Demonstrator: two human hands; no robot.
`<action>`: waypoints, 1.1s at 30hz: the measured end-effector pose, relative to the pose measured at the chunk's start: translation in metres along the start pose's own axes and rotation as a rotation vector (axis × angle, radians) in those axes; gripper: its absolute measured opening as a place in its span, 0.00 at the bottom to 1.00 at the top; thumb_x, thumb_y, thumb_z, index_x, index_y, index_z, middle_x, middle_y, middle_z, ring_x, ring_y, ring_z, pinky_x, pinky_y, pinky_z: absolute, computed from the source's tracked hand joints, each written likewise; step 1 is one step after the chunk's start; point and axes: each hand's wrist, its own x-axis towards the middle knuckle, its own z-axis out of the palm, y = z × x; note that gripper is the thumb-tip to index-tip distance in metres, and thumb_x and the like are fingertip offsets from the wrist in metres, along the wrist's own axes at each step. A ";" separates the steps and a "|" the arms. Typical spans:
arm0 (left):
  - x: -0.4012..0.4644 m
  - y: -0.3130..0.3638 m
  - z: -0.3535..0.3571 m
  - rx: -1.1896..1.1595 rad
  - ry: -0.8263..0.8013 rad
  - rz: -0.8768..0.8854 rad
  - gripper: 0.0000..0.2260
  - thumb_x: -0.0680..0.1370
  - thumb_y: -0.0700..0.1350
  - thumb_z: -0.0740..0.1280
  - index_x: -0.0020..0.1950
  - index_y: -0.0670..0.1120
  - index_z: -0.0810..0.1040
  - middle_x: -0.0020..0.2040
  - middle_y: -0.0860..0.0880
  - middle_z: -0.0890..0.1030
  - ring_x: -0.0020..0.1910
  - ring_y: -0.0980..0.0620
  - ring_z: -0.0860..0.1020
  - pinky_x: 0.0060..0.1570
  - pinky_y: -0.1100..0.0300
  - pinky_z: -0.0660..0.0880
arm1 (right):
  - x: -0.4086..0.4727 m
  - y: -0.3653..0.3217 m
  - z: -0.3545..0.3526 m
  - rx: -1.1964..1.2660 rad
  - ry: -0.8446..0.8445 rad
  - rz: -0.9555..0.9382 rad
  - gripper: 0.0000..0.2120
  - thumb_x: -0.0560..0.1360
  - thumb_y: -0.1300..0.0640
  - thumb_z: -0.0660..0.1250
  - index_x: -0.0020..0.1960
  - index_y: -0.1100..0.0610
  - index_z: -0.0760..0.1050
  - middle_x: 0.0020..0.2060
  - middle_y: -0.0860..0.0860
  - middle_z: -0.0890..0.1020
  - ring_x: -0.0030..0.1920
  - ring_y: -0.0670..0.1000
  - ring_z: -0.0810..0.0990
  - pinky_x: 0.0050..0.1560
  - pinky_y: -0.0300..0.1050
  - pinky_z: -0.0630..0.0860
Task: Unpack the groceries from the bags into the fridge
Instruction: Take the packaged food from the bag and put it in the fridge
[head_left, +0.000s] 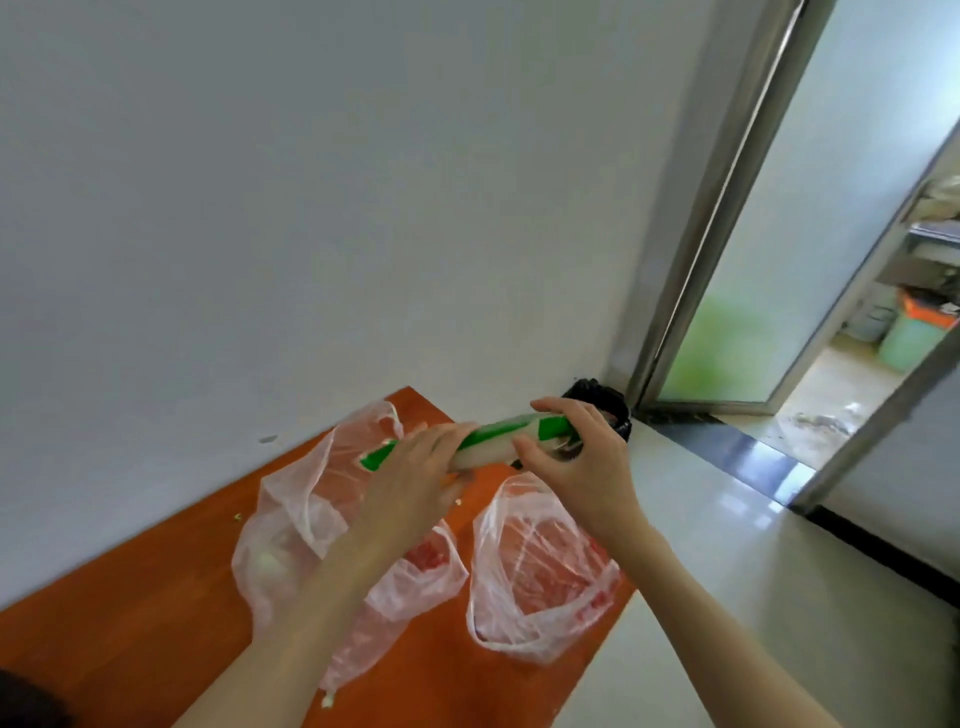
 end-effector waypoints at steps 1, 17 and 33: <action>0.008 0.017 0.001 -0.088 0.015 -0.020 0.22 0.71 0.45 0.72 0.64 0.45 0.73 0.57 0.48 0.79 0.54 0.48 0.78 0.54 0.50 0.76 | -0.001 -0.001 -0.017 0.018 0.032 0.020 0.22 0.67 0.52 0.75 0.59 0.52 0.75 0.47 0.45 0.77 0.47 0.44 0.77 0.49 0.28 0.71; 0.045 0.433 0.128 -1.325 -0.629 -0.238 0.13 0.73 0.46 0.67 0.56 0.45 0.77 0.51 0.47 0.84 0.52 0.49 0.81 0.52 0.54 0.77 | -0.196 0.125 -0.356 0.383 0.150 0.642 0.15 0.73 0.54 0.68 0.58 0.59 0.75 0.50 0.53 0.83 0.50 0.51 0.83 0.51 0.43 0.79; 0.047 0.779 0.230 -0.754 -0.618 0.707 0.24 0.79 0.52 0.59 0.73 0.49 0.60 0.72 0.50 0.65 0.70 0.54 0.64 0.68 0.61 0.59 | -0.380 0.187 -0.658 0.521 1.149 0.690 0.11 0.74 0.58 0.66 0.54 0.63 0.77 0.45 0.59 0.84 0.45 0.57 0.83 0.49 0.53 0.80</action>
